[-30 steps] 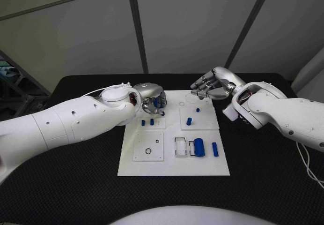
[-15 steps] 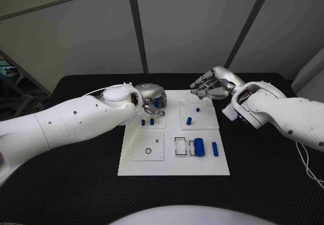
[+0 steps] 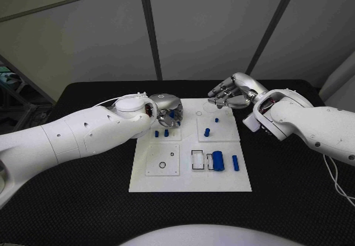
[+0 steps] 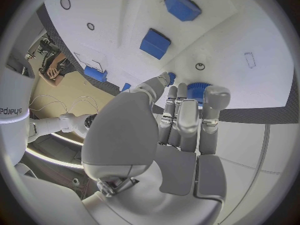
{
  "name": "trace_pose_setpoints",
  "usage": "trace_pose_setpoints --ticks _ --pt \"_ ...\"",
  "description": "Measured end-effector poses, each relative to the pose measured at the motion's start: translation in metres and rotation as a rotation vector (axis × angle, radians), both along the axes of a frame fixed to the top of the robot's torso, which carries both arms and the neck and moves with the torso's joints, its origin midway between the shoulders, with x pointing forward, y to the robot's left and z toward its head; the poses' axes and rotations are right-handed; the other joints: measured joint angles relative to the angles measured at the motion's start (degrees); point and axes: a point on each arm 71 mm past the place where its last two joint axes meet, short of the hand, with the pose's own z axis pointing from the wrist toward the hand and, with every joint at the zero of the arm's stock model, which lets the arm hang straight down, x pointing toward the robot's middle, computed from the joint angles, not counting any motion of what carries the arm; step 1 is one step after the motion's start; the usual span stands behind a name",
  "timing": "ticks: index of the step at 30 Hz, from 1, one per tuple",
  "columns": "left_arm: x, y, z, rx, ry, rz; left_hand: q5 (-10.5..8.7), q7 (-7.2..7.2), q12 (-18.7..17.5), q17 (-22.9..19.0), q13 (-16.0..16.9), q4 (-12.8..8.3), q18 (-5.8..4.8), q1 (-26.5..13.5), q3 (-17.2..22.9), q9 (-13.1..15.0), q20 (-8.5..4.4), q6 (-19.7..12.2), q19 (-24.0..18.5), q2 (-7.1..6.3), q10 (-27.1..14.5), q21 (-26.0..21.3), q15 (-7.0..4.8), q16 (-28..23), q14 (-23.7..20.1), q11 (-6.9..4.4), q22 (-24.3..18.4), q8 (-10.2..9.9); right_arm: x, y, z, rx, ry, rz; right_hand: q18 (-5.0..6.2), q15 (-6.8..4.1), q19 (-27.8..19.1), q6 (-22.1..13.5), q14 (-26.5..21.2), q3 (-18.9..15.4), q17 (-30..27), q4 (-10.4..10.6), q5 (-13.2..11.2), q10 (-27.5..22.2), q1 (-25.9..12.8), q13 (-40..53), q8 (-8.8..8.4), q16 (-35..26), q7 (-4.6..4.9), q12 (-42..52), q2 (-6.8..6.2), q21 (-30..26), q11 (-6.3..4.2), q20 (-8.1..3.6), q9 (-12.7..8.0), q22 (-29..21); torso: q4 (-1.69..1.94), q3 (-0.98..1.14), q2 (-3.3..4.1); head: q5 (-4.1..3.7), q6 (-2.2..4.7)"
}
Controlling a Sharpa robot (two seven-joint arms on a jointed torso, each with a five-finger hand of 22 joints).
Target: Assemble the parts on the task board
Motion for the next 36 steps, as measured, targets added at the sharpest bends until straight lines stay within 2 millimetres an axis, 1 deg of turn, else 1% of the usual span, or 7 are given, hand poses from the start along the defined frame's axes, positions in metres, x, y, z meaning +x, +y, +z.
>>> trace_pose_setpoints --ticks 12,19,21,24,25,30,36 --pt "-0.0019 -0.0011 -0.0045 -0.006 0.023 -0.007 0.0 0.06 -1.7 0.3 -0.6 -0.7 -0.01 -0.2 1.4 0.0 0.2 1.1 0.6 0.22 1.5 1.6 0.2 1.1 0.2 0.15 1.7 -1.0 0.0 0.0001 0.0 0.0 0.0 0.0 0.0 0.0 0.0 0.0 0.0 0.0 0.0 0.0 0.0 0.0 0.0 0.1 0.0 -0.2 0.0 0.0 0.0 -0.2 0.0 0.0 0.0 -0.1 0.0 0.01 -0.02 -0.04 -0.01" --pt "-0.0024 -0.0016 -0.0049 -0.014 0.029 -0.012 0.0 -0.01 -2.9 0.7 -0.6 -1.5 -0.01 -0.7 2.9 0.0 -0.01 1.8 1.2 0.68 3.0 2.9 -0.12 2.3 0.8 0.01 2.9 -1.7 0.0001 0.0006 -0.0001 0.0 0.0 0.0 0.0 0.0 0.0 0.0 0.0 0.0 0.0 0.0 0.0 0.0 0.0 0.1 0.0 -0.2 0.0 0.0 0.0 -0.2 0.0 0.0 0.0 -0.1 0.0 0.01 -0.02 -0.04 0.03" --pt "-0.0025 -0.0018 -0.0051 -0.017 0.031 -0.013 0.0 0.13 -3.0 1.3 -0.6 -1.8 0.01 -0.7 3.4 0.1 -0.12 2.0 1.7 0.7 3.7 3.6 -0.22 3.1 1.2 -0.26 3.5 -2.0 0.0002 0.0007 -0.0001 0.0 0.001 0.0 0.0 0.0 0.0 0.0 0.0 0.0 0.0 0.0 0.0 0.0 0.0 0.0 0.0 -0.2 0.0 0.0 0.0 -0.2 0.0 0.0 0.0 -0.1 0.0 0.01 -0.01 -0.04 0.02" --pt "-0.0024 -0.0015 -0.0052 -0.019 0.033 -0.013 -1.93 0.18 -3.8 2.4 -0.6 -2.5 0.0 0.3 4.7 0.2 -0.53 2.8 2.2 1.62 5.4 4.7 -0.51 4.3 1.9 -0.42 4.3 -2.2 0.0002 0.0007 -0.0001 0.0 0.001 0.0 0.0 0.0 0.0 0.0 0.0 0.0 0.0 0.0 0.0 0.0 0.0 0.0 0.0 -0.2 0.0 0.0 0.0 -0.2 0.0 0.0 0.0 -0.1 0.0 0.01 -0.01 -0.04 0.01" --pt "-0.0022 -0.0013 -0.0052 -0.019 0.033 -0.012 -2.32 0.16 -4.0 2.1 -0.6 -2.8 0.0 0.4 5.1 0.2 -0.31 3.2 2.4 1.78 5.7 4.9 -0.51 4.3 1.9 -0.44 4.6 -2.2 0.0002 0.0007 -0.0001 0.0 0.001 0.0 0.0 0.0 0.0 0.0 0.0 0.0 0.0 0.0 0.0 0.0 0.0 0.0 0.0 -0.2 0.0 0.0 0.0 -0.2 0.0 0.0 0.0 -0.1 0.0 0.01 -0.01 -0.04 0.01" --pt "-0.002 -0.0003 -0.0051 -0.024 0.032 -0.01 -2.53 0.37 -5.4 0.8 -0.7 -4.2 0.0 0.8 7.0 0.3 -0.62 3.6 3.1 2.23 7.3 6.4 -0.51 3.9 1.9 -0.52 6.0 -3.1 0.0002 0.0008 -0.0001 0.0 0.001 0.0 0.0 0.0 0.0 0.0 0.0 0.0 0.0 0.0 0.0 0.0 0.0 0.0 0.0 -0.2 0.0 0.0 0.0 -0.2 0.0 0.0 0.0 -0.1 0.0 0.01 -0.01 -0.08 0.01" --pt "-0.0034 0.0042 -0.005 -0.036 0.028 -0.004 -2.73 0.47 -7.1 0.5 -0.6 -5.2 0.0 0.4 8.4 0.3 -0.42 4.1 3.3 2.66 8.3 6.9 -0.51 3.9 1.9 -0.47 6.8 -3.9 0.0002 0.0007 -0.0001 0.0 0.001 0.0 0.0 0.0 0.1 0.0 0.0 0.0 0.0 0.0 0.2 0.0 0.0 0.0 0.0 -0.2 0.0 0.0 0.0 -0.2 0.0 -0.13 0.0 -0.1 -0.01 0.0 -0.01 -0.16 0.04"
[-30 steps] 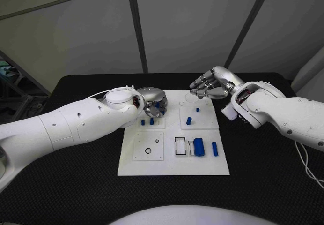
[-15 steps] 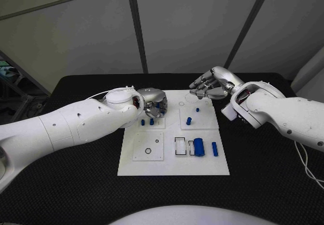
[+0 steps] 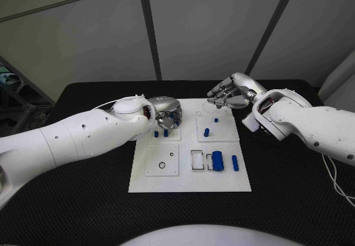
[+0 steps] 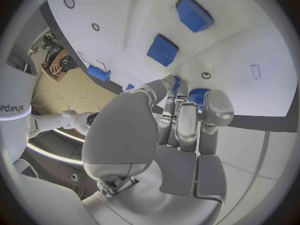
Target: Assemble the parts on the task board
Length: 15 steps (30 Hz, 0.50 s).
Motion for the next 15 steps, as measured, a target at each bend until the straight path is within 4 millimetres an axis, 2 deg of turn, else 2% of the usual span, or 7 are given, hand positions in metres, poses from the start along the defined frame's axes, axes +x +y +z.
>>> trace_pose_setpoints --ticks 4,8,15 --pt "-0.002 0.004 0.002 -0.014 -0.003 0.004 -0.01 -0.01 -0.6 -0.3 0.1 -0.2 0.0 0.0 0.6 0.0 0.0 0.4 0.0 -0.01 0.2 0.3 0.0 0.0 0.0 0.2 0.2 -0.3 0.0 0.0 0.0 0.0 0.0 -0.001 0.0 0.0 0.1 0.0 0.0 0.0 0.0 0.0 0.0 0.0 0.0 0.0 0.0 0.0 0.0 0.0 0.0 0.0 0.0 -0.08 0.0 0.0 0.01 -0.02 -0.01 -0.02 0.03" --pt "-0.003 0.008 0.01 -0.044 -0.015 0.012 -0.01 -0.01 -1.0 -0.4 0.1 -0.2 0.0 -0.2 0.6 0.0 -0.2 0.4 0.2 -0.2 0.5 0.3 0.0 0.0 0.0 -0.1 0.3 -0.3 0.0 -0.001 0.0 0.0 0.0 -0.001 0.0 0.0 0.1 0.0 0.0 0.0 0.0 0.0 0.0 0.0 0.0 0.0 0.0 0.0 0.0 0.0 0.0 0.0 0.0 -0.08 0.0 0.0 0.04 -0.03 -0.03 0.01 0.14" --pt "-0.005 0.012 0.025 -0.093 -0.034 0.017 -0.01 0.2 -1.3 -0.4 0.2 -0.4 0.0 -0.6 0.7 0.1 -0.2 0.6 0.2 -0.12 0.7 0.3 0.0 0.0 0.0 0.09 0.4 -0.6 0.0 -0.001 0.0 -0.001 0.0 -0.002 0.0 0.0 0.1 0.0 0.0 0.0 0.0 0.0 0.0 0.0 0.0 0.0 0.0 0.0 0.0 0.0 0.0 0.0 0.0 -0.08 0.0 0.0 0.07 -0.04 -0.03 0.19 0.33"
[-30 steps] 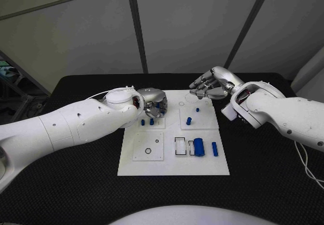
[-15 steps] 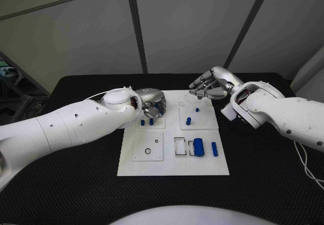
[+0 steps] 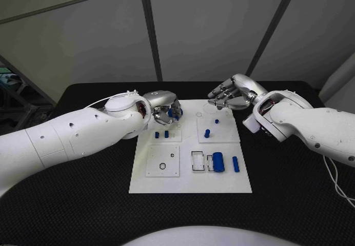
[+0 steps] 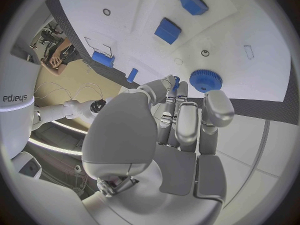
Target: Assemble the parts on the task board
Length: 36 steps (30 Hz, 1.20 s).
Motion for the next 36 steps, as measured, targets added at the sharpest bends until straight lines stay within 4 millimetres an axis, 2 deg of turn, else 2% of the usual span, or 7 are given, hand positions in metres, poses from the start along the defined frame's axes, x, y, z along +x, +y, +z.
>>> trace_pose_setpoints --ticks 8,14,26,36 --pt "-0.004 0.021 0.006 -0.015 0.009 0.031 0.0 -0.21 -0.4 -0.3 0.1 0.0 0.0 -0.9 0.0 0.0 0.0 0.2 0.0 -0.58 0.3 0.2 0.0 0.0 0.0 -0.09 0.2 -0.2 0.0 -0.002 0.0 -0.002 0.0 -0.004 0.0 0.0 0.0 0.0 0.0 0.0 0.0 0.0 0.0 0.0 0.0 0.0 0.0 0.0 0.0 0.0 0.0 0.0 0.0 0.0 0.0 0.0 0.0 0.04 -0.01 0.08 0.1" --pt "-0.005 0.036 0.002 -0.007 0.035 0.062 0.0 -0.2 -0.7 -0.3 0.1 0.0 0.0 -1.0 0.0 0.0 0.0 0.2 0.0 -0.43 0.4 0.2 0.0 0.0 0.0 0.0 0.2 -0.4 0.0 -0.003 0.0 -0.002 0.0 -0.004 0.0 0.0 0.0 0.0 0.0 0.0 0.0 0.0 0.0 0.0 0.0 0.0 0.0 0.0 0.0 0.0 0.0 0.0 0.0 0.0 0.0 0.0 0.04 0.04 -0.01 0.27 0.03" --pt "-0.007 0.043 -0.014 0.003 0.083 0.091 0.01 -0.2 -0.7 -0.3 0.1 0.0 0.0 -1.3 0.0 0.0 0.0 0.2 0.0 -0.66 0.4 0.2 0.0 0.0 0.0 0.0 0.3 -0.4 0.0 -0.003 0.0 -0.002 0.0 -0.004 0.0 0.0 0.0 0.0 0.0 0.0 0.0 0.0 0.0 0.0 0.0 0.0 0.0 0.0 0.0 0.0 0.0 0.0 0.0 0.0 0.0 -0.1 -0.09 0.02 0.0 0.42 0.1" --pt "-0.005 0.043 -0.016 0.002 0.089 0.1 0.01 -0.2 -0.9 -0.3 0.1 0.0 0.0 -1.3 0.0 0.0 0.0 0.2 0.0 -0.66 0.4 0.2 0.0 0.0 0.0 0.0 0.2 -0.4 0.0 -0.003 0.0 -0.002 0.0 -0.005 0.0 0.0 0.0 0.0 0.0 0.0 0.0 0.0 0.0 0.0 0.0 0.0 0.0 0.0 0.0 0.0 0.0 0.0 0.0 0.0 0.0 -0.1 -0.1 0.03 0.03 0.29 0.1"
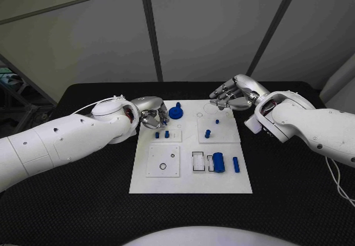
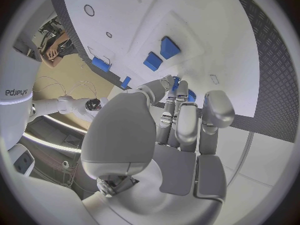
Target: Assemble the parts on the task board
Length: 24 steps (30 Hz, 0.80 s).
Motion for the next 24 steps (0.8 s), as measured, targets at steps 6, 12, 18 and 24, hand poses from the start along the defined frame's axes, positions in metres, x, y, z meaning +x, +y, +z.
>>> trace_pose_setpoints --ticks 6,12,18,24 --pt "0.0011 0.0019 -0.0001 0.002 -0.001 0.006 0.0 0.01 0.0 0.0 0.0 0.0 0.0 0.0 0.0 0.0 0.0 0.0 0.0 0.0 0.0 0.0 0.0 0.0 0.0 0.0 0.0 0.0 0.0001 -0.0001 -0.0001 0.0 0.0 0.0 0.0 0.0 0.0 0.0 0.0 0.0 0.0 0.0 0.0 0.0 0.0 0.0 0.0 0.0 0.0 0.0 0.0 0.0 0.0 0.0 0.0 0.0 0.0 0.0 0.0 0.0 0.03" --pt "0.0017 0.0026 -0.0002 0.003 -0.002 0.009 0.0 0.21 0.0 0.0 0.0 0.0 -0.06 0.0 0.0 0.0 0.0 0.2 0.0 0.0 0.0 0.2 0.0 0.0 0.0 0.0 0.2 -0.1 0.0002 0.0003 -0.0001 0.0 0.0 0.0 0.0 0.0 0.0 0.0 0.0 0.0 0.0 0.0 0.0 0.0 0.0 0.0 0.0 0.0 0.0 0.0 0.0 0.0 0.0 0.0 0.0 0.0 0.01 0.0 0.01 -0.04 0.01" --pt "0.0019 0.0018 -0.0002 0.003 -0.003 0.009 0.0 0.21 0.0 0.0 0.0 -0.2 -0.05 0.0 0.1 0.1 0.21 0.2 0.2 0.0 0.3 0.2 0.0 0.0 0.0 -0.12 0.3 -0.1 0.0002 0.0003 -0.0002 0.0 0.0 0.0 0.0 0.0 0.0 0.0 0.0 0.0 0.0 0.0 0.0 0.0 0.0 0.0 0.0 0.0 0.0 0.0 0.0 0.0 0.0 0.0 0.0 0.0 0.01 0.0 0.02 0.0 -0.01" --pt "0.0016 0.0015 0.0 0.002 -0.004 0.009 0.0 -0.09 0.0 0.0 0.2 -0.4 -0.04 0.0 0.2 0.2 -0.01 1.2 0.4 -0.01 1.1 1.0 -0.21 0.3 0.2 -0.23 0.9 -0.2 0.0003 0.0003 -0.0002 0.0 0.0 0.0 0.0 0.0 0.0 0.0 0.0 0.0 0.0 0.0 0.0 0.0 0.0 0.0 0.0 0.0 0.0 0.0 0.0 0.0 0.0 0.0 0.0 0.0 0.03 0.0 0.01 -0.04 -0.03"
